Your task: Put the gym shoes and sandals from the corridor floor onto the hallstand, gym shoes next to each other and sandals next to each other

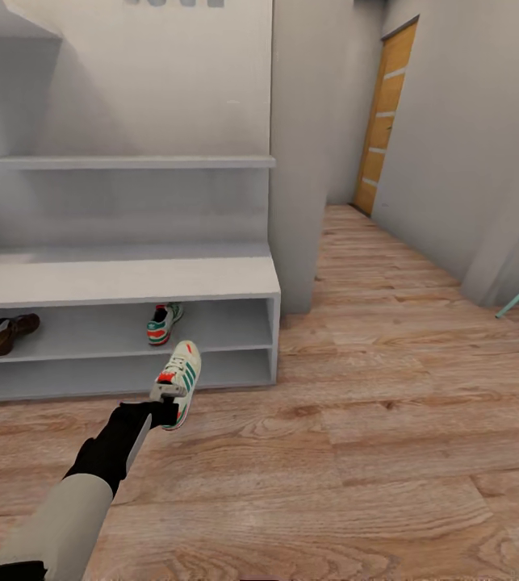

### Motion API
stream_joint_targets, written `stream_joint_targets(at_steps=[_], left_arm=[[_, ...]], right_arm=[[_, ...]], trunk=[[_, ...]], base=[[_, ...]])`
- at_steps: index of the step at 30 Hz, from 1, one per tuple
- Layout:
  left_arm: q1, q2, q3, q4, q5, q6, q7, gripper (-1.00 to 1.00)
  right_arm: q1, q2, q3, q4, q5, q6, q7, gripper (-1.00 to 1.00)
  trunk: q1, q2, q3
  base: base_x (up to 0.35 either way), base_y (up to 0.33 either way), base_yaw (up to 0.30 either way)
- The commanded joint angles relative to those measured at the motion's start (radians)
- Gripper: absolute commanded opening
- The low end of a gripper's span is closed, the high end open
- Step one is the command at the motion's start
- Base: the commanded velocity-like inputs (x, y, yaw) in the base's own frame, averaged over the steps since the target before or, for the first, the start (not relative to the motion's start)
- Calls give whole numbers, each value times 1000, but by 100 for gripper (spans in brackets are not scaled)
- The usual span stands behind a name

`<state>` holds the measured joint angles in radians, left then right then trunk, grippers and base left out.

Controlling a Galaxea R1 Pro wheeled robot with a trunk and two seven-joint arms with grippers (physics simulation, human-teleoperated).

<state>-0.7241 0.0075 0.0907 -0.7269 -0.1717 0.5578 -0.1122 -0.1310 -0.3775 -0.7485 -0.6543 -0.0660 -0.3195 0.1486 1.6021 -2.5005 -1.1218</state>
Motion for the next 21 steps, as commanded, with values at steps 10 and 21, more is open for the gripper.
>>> stream_joint_targets(at_steps=[10, 21], left_arm=[[-1, -2, 0, -3, -12, 4, -9, -100], [5, -1, 3, 9, -12, 2, 33, -100]], right_arm=[[-1, 1, -3, 1, -11, -1, 9, -100], [-1, 1, -3, 2, -11, -1, 9, -100]], trunk=[[0, -1, -16], [0, -1, -16]], base=[[0, 0, 0], [182, -44, 0]])
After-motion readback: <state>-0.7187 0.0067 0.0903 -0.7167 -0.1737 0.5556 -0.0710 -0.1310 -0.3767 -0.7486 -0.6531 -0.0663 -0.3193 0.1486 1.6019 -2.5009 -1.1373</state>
